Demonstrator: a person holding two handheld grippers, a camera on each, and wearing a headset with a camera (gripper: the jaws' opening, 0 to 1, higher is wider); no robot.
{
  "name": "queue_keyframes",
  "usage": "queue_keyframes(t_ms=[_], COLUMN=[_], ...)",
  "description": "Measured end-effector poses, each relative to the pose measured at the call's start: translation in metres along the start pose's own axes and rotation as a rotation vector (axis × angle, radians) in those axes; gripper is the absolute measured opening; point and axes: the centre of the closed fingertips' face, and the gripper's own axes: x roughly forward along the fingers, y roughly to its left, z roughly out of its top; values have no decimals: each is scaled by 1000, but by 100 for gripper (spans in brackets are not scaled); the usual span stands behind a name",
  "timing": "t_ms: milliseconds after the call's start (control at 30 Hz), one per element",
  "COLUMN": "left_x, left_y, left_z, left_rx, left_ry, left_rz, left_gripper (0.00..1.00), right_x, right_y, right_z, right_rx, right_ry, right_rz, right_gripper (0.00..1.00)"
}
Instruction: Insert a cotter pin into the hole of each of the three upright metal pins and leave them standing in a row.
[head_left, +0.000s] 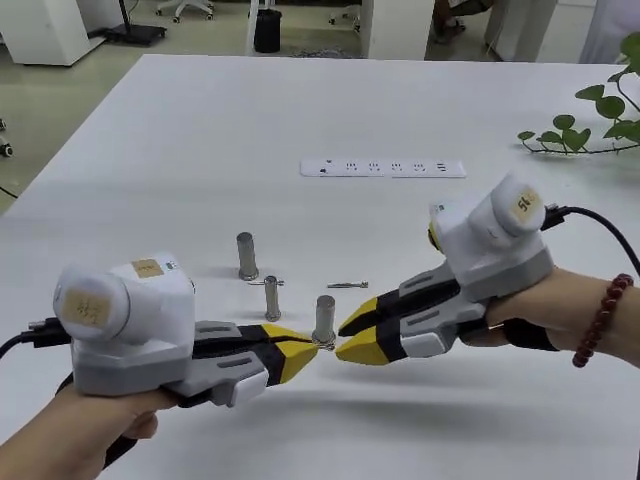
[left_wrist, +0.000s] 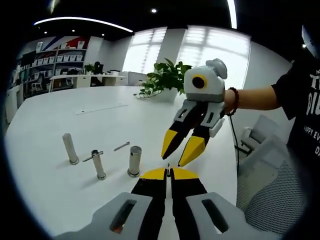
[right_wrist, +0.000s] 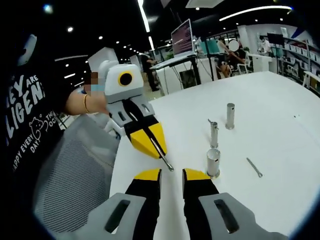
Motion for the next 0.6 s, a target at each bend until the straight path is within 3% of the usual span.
queue_keyframes(t_ms=[367,600], left_x=[1,1], left_y=[-16,-23], left_z=[-4,-2], left_rx=[17,21], left_ry=[1,-8], left_rz=[-76,-110], left_gripper=[0,0], right_x=[1,2], right_y=[17,21], right_z=[-9,-13], right_rx=[21,12], right_ry=[11,24], right_rz=[88,108], right_gripper=[10,8])
